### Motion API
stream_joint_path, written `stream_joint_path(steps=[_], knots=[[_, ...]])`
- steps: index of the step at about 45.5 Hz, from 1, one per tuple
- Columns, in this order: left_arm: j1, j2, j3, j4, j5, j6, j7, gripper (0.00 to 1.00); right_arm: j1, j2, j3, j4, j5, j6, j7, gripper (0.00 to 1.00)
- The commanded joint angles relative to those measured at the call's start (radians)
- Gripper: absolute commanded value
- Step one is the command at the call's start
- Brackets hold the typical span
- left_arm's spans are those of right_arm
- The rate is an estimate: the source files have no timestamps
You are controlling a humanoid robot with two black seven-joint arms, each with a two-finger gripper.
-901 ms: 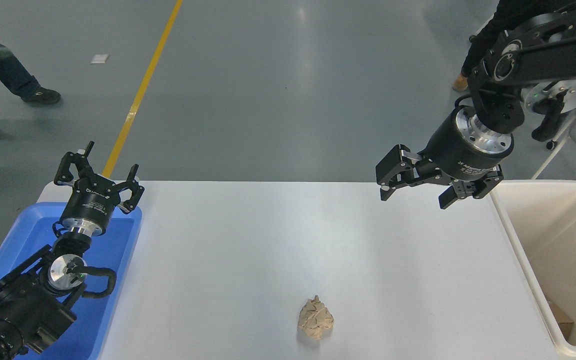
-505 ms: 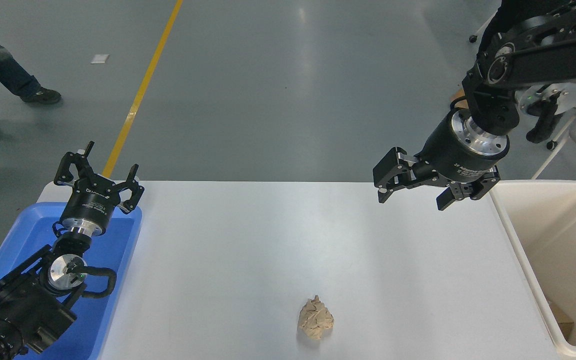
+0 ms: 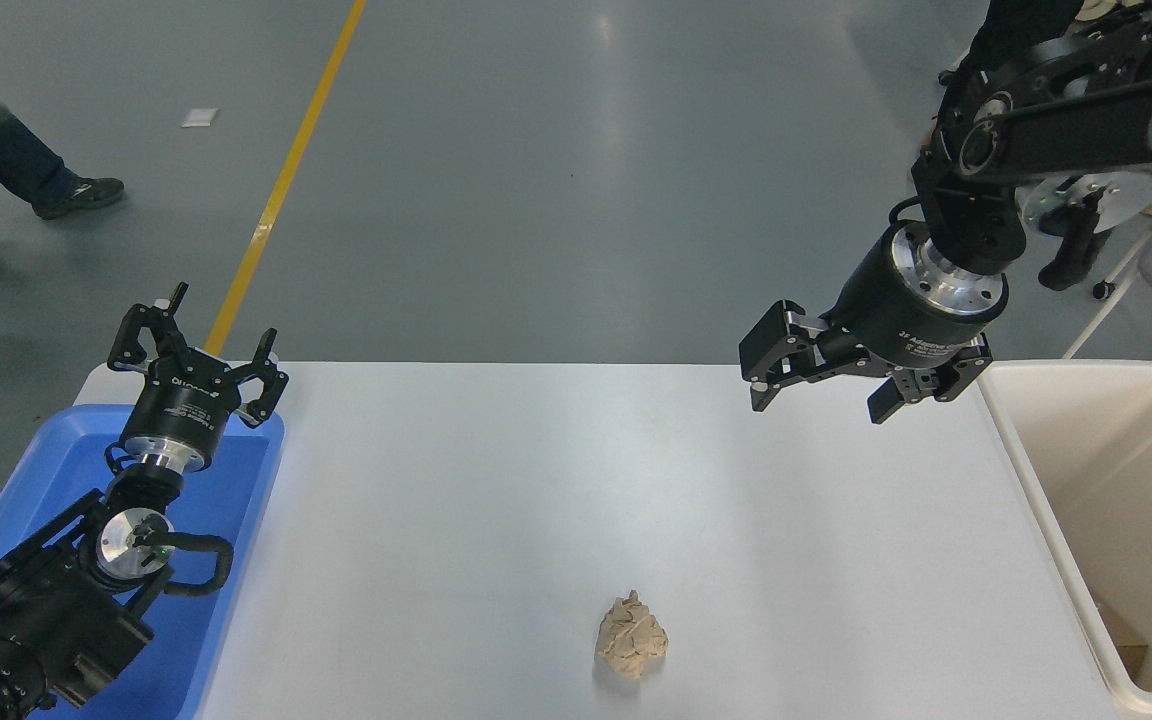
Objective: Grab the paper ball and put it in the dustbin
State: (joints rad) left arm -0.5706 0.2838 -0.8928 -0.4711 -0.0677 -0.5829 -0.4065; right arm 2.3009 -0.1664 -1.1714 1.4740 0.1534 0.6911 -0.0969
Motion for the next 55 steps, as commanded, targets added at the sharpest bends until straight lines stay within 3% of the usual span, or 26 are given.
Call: stream_joint_path(steps=[1, 55], knots=[[0.000, 0.000, 0.000, 0.000, 0.000, 0.000, 0.000, 0.99, -0.003, 0.031, 0.001, -0.007, 0.002, -0.001, 0.000, 1.00], [0.000, 0.000, 0.000, -0.001, -0.001, -0.002, 0.000, 0.99, -0.001, 0.033, 0.013, -0.031, 0.021, -0.002, 0.003, 1.00]])
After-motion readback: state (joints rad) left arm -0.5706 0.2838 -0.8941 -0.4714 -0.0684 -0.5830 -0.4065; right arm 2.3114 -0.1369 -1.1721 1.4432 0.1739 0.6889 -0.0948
